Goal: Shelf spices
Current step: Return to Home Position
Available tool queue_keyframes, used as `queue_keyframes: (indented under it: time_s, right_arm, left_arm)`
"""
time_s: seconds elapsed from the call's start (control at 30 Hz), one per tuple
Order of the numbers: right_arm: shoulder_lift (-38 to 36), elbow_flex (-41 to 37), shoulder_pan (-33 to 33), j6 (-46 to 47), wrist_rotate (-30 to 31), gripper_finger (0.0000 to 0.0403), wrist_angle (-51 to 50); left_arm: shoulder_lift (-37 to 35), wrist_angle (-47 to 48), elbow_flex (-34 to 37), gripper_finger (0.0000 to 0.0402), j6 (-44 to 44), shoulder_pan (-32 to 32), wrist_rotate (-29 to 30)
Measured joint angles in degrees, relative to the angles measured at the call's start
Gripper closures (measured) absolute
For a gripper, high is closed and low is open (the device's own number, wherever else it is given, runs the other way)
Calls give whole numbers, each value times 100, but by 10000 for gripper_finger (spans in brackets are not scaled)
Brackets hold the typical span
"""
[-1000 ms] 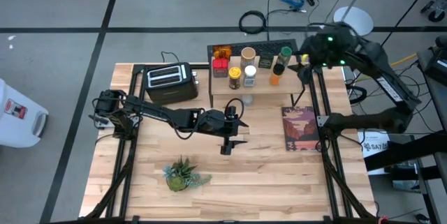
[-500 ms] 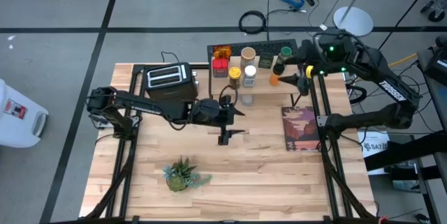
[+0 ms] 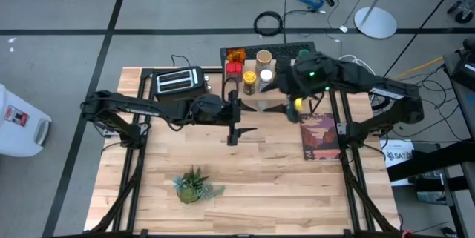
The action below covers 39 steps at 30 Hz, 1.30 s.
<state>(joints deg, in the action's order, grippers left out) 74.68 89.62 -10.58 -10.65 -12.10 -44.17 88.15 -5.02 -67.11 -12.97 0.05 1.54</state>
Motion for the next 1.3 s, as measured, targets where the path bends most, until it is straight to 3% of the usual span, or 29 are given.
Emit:
queue_keyframes:
  time_s: [0.27,1.3]
  right_arm:
    - [477,0,249,-270,1,101,154]
    - [484,0,246,-529,0,101,7]
  left_arm:
    - [-204,-4,0,107,9,-2,2]
    - [-788,167,-48,107,11,0,50]
